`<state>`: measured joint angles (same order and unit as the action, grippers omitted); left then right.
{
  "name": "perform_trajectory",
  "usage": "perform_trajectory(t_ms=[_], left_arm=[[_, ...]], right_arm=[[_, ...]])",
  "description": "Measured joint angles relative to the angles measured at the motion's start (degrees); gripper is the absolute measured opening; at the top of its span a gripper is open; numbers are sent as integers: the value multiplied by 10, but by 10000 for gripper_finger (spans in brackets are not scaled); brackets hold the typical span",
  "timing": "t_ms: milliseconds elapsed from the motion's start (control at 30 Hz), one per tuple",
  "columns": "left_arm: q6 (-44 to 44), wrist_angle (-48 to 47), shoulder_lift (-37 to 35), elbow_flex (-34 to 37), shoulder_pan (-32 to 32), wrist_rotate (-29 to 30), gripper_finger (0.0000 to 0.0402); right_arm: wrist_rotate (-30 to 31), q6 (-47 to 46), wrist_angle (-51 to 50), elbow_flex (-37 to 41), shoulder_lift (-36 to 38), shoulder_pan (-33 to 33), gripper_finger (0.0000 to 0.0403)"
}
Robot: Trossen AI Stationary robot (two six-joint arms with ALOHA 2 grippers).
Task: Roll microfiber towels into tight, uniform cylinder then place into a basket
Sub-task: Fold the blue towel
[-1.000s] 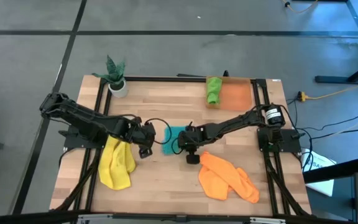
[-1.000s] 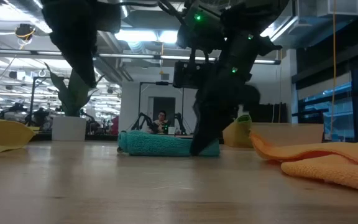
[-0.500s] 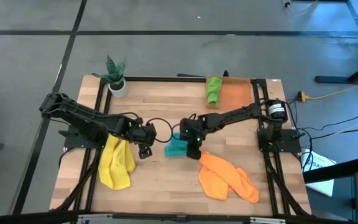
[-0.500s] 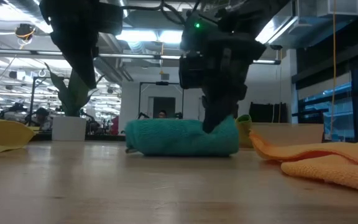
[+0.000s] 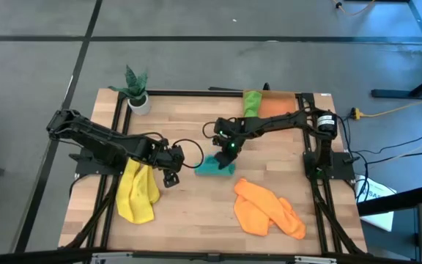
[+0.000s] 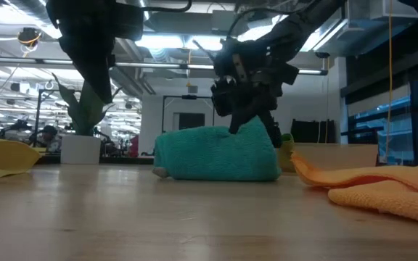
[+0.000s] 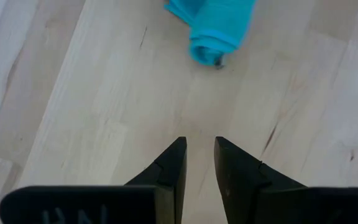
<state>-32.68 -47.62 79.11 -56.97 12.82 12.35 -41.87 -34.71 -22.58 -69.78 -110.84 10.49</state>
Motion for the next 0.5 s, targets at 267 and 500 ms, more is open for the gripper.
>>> perform_trajectory(t_ms=[267, 500], left_arm=[[-1, 22, 0, 0, 0, -1, 72], [-3, 24, 0, 0, 0, -1, 72]], right_arm=[[77, -41, -75, 0, 1, 13, 9], [160, -33, -141, 0, 1, 12, 10]])
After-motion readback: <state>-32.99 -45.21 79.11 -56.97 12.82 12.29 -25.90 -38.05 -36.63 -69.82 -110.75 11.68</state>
